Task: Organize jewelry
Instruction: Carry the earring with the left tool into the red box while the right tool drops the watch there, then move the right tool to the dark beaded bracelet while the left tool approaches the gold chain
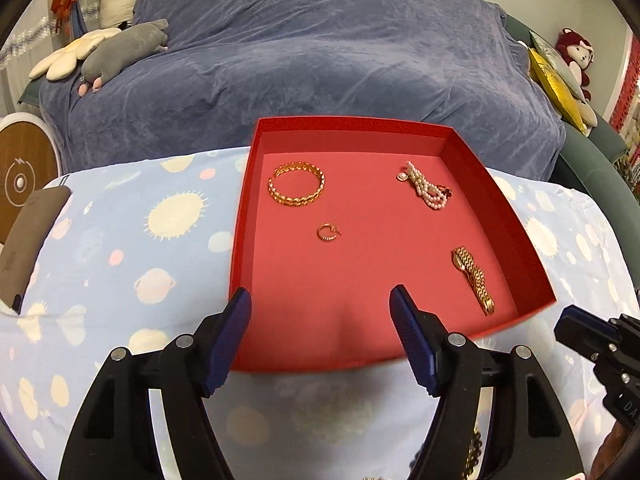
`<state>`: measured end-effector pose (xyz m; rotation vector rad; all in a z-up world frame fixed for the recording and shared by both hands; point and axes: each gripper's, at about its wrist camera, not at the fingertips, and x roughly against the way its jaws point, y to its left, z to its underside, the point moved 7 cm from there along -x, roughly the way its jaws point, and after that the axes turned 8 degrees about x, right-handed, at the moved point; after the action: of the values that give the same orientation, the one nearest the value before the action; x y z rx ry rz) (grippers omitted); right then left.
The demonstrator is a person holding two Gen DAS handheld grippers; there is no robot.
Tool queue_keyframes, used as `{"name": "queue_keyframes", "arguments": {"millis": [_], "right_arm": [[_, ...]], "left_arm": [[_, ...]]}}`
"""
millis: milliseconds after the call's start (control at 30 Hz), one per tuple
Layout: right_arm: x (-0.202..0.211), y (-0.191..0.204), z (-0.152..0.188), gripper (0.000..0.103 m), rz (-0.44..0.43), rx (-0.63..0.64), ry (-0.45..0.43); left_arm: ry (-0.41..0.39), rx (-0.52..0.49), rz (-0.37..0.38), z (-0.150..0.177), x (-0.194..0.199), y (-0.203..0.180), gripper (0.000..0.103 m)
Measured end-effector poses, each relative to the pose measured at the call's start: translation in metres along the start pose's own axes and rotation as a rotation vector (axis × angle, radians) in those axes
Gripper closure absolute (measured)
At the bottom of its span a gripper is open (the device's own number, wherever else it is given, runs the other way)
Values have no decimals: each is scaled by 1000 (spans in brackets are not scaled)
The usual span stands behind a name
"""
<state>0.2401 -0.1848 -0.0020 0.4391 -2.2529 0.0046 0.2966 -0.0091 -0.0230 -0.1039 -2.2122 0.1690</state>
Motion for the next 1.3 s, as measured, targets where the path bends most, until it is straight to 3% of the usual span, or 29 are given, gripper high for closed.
{"name": "queue_keyframes", "arguments": {"millis": [133, 300, 500, 800, 1067, 1300], "right_arm": [[31, 7, 15, 70, 1, -22, -40], [46, 19, 42, 69, -19, -49, -31], [31, 33, 67, 69, -62, -64, 23], [-1, 53, 73, 70, -66, -27, 71], [-26, 63, 81, 73, -67, -14, 119], [-31, 59, 84, 94, -52, -16, 132]], "left_arm": [[7, 1, -5, 24, 25, 7, 34], [21, 36, -1, 57, 47, 15, 34], [14, 50, -33, 97, 61, 21, 34], [36, -5, -27, 121, 60, 25, 34], [45, -7, -20, 127, 61, 34, 34], [49, -10, -7, 130, 62, 31, 34]]}}
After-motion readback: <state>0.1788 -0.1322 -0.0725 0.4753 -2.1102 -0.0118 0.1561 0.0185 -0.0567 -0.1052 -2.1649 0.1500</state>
